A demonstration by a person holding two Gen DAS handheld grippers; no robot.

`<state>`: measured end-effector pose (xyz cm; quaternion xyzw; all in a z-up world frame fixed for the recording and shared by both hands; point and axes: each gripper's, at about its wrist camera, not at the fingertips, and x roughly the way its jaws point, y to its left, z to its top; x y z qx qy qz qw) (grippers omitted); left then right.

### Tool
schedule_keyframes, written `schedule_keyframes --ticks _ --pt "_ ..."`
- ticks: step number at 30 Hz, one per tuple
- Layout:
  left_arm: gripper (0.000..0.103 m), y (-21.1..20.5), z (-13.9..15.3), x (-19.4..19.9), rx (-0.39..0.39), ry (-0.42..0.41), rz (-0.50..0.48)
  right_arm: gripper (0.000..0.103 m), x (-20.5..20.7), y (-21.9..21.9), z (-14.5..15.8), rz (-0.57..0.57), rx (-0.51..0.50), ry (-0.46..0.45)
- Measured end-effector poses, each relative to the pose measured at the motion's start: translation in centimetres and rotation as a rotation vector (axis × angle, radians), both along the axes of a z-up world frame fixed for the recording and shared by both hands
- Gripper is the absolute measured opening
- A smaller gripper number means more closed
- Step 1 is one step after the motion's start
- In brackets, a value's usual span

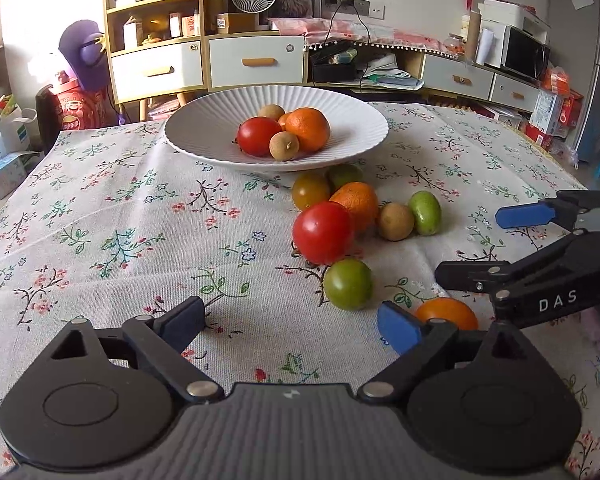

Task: Organize fruits
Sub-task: 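Withdraw both tools from the bowl back toward the fruit pile, then grasp a green lime with the left tool while the right tool grasps another lime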

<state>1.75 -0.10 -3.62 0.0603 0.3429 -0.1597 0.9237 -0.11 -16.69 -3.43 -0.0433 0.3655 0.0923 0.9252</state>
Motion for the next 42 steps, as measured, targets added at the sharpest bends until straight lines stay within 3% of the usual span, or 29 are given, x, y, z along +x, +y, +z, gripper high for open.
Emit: schedule_keyframes --ticks 5,7,12,14,16,25,32,42 --pt "0.066 -0.7 0.3 -0.3 -0.007 -0.006 -0.035 0.103 0.5 0.0 0.1 0.014 -0.006 0.001" --pt "0.054 -0.9 0.4 -0.3 -0.012 -0.004 -0.049 0.103 0.6 0.0 0.2 0.02 -0.011 0.006" --pt "0.037 -1.3 0.5 -0.3 -0.027 0.002 -0.063 0.103 0.9 -0.1 0.2 0.042 -0.007 0.0" --pt "0.03 -1.4 0.5 -0.3 -0.037 0.007 -0.07 0.1 1.1 0.1 0.3 0.048 -0.005 -0.009" --pt "0.023 -1.4 0.6 -0.3 -0.046 0.012 -0.074 0.089 1.2 0.3 0.4 0.069 -0.004 -0.025" --pt "0.02 -1.5 0.7 0.2 -0.077 0.031 -0.066 0.057 0.8 1.6 1.0 0.137 -0.032 -0.062" --pt "0.024 -1.1 0.7 0.7 -0.128 0.058 -0.053 0.048 1.0 2.0 1.3 0.144 -0.044 -0.066" --pt "0.02 -1.0 0.7 0.7 -0.147 0.058 -0.048 0.035 1.2 2.1 1.5 0.141 -0.035 -0.061"
